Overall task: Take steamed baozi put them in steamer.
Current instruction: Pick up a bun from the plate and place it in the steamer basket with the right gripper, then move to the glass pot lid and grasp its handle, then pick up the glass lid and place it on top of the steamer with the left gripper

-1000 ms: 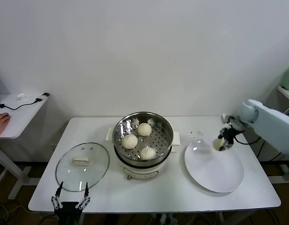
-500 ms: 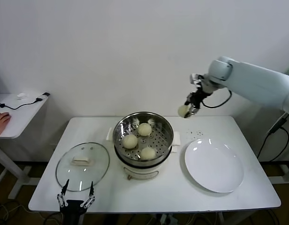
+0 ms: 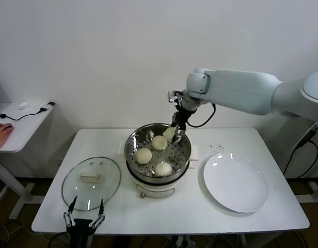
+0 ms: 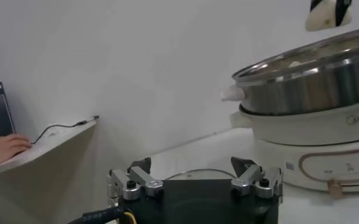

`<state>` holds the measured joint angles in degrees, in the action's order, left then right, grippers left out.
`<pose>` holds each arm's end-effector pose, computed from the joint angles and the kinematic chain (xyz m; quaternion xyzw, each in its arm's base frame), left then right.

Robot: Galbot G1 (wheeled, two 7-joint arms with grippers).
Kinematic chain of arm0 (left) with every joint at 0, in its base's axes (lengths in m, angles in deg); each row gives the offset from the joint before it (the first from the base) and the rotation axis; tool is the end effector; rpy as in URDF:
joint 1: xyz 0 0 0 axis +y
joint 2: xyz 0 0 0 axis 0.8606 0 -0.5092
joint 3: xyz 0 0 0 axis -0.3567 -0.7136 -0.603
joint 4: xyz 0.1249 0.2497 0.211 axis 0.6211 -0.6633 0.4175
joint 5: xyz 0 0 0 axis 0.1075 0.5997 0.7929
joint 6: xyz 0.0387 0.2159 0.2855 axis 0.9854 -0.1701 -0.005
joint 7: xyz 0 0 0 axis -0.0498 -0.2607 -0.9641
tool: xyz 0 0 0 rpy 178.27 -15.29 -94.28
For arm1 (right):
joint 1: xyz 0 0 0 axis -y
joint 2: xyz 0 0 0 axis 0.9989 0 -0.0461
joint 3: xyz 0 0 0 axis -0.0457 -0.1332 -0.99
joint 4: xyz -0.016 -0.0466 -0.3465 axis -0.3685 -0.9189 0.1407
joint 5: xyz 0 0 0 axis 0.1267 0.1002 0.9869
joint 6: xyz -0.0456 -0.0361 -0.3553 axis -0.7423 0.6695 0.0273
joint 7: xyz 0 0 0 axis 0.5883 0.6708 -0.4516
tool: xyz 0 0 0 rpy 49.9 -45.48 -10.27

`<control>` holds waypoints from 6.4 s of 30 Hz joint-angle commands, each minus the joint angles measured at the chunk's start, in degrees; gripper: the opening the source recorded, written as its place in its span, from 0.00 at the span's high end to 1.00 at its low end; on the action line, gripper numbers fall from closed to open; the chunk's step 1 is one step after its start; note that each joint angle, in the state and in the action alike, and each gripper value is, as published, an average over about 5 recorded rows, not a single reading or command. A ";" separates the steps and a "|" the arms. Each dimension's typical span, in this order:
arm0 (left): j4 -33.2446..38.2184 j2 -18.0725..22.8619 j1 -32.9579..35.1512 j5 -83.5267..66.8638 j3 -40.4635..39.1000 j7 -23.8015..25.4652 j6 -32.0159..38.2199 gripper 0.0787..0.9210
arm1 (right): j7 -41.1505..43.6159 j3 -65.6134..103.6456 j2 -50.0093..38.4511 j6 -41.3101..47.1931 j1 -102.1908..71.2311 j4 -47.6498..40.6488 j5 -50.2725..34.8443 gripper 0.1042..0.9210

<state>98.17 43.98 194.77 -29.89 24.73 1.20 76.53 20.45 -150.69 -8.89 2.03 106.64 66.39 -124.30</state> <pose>0.0927 0.0380 -0.3552 0.0373 -0.9827 -0.1635 0.0787 0.6019 0.0876 -0.0536 0.5598 -0.5468 0.4815 0.3948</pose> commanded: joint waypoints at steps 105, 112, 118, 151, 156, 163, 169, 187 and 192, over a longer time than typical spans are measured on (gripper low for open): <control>-27.27 -2.68 -26.03 83.11 6.12 -9.40 0.96 0.12 | -43.16 126.06 -20.95 -25.17 -114.42 27.55 23.84 0.12; -33.66 -3.59 -31.85 83.52 7.51 -9.75 -1.06 0.12 | -43.10 126.27 -20.26 -25.45 -114.93 27.60 24.77 0.12; -37.40 -4.92 -35.06 83.02 7.62 -11.10 -1.49 0.12 | -42.98 126.15 -19.72 -25.62 -114.81 26.81 25.62 0.12; -40.36 -7.70 -37.92 76.65 6.06 -9.09 -1.70 0.48 | -40.95 129.53 -17.66 -27.87 -115.90 23.57 30.91 0.12; -38.58 -8.13 -36.93 74.47 5.85 -8.51 -2.04 0.66 | -40.67 129.76 -17.55 -28.25 -115.84 22.91 31.53 0.12; -30.21 -9.91 -32.52 67.68 5.31 -6.57 -4.14 0.88 | -40.29 130.24 -17.77 -28.49 -115.70 22.20 31.59 0.12; -16.55 -13.90 -24.50 60.09 5.86 -4.28 -10.25 0.92 | -40.19 130.40 -18.13 -28.68 -115.20 21.48 31.52 0.12; 10.07 -29.97 -16.71 57.52 -4.91 4.62 -42.61 0.92 | -40.04 126.95 -18.24 -29.76 -109.32 15.53 33.16 0.12; 10.05 -32.72 -27.15 60.05 -16.61 12.96 -51.25 0.92 | -40.22 124.55 -17.84 -29.89 -106.71 13.81 34.29 0.12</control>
<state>99.00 19.76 175.85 29.12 24.64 2.79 45.77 -19.61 -23.08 -26.99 -27.70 -3.84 83.05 -91.26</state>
